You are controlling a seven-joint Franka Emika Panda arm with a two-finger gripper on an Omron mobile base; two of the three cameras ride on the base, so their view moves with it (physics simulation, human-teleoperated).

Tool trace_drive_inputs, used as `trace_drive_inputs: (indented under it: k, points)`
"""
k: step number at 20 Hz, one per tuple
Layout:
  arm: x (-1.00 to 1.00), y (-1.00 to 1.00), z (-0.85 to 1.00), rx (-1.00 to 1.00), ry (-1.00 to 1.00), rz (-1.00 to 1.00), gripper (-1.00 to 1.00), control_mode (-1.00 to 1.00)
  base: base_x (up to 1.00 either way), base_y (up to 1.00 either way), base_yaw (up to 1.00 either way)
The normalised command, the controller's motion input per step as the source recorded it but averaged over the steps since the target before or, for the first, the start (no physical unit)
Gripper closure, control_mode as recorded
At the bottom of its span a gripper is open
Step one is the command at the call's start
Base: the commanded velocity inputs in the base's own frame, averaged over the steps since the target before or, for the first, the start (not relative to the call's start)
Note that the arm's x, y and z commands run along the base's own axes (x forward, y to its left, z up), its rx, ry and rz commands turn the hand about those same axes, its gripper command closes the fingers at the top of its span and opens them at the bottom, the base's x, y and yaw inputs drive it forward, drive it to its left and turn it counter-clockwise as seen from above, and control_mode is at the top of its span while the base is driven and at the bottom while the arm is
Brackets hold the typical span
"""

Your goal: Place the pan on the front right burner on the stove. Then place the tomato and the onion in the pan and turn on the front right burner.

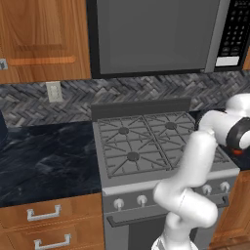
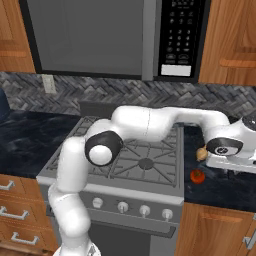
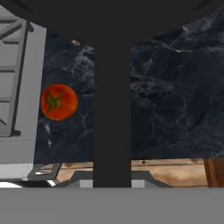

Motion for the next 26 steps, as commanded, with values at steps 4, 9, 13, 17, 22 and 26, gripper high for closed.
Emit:
trace_drive_inputs:
  k: [4,9,13,17,22,26]
  points:
    - [-0.59,0.93,0.18,-0.24,-0.07,0.0,1.0,-1.0,0.0,0.0,0.0]
    - [-0.23,0.84,0.19,-0.15,0.0,0.0,1.0,-1.0,0.0,0.0,0.0]
    - [-0.03,0.79,0.35,-0.11,0.03,0.01,1.0,-1.0,0.0,0.0,0.0]
    - [0.0,0.66,0.25,-0.07,0.1,0.01,1.0,-1.0,0.0,0.0,0.0]
    - [0.0,0.58,0.05,-0.02,0.18,0.02,1.0,-1.0,0.0,0.0,0.0]
    - [0.0,0.41,0.0,0.0,0.2,0.03,1.0,-1.0,0.0,0.0,0.0]
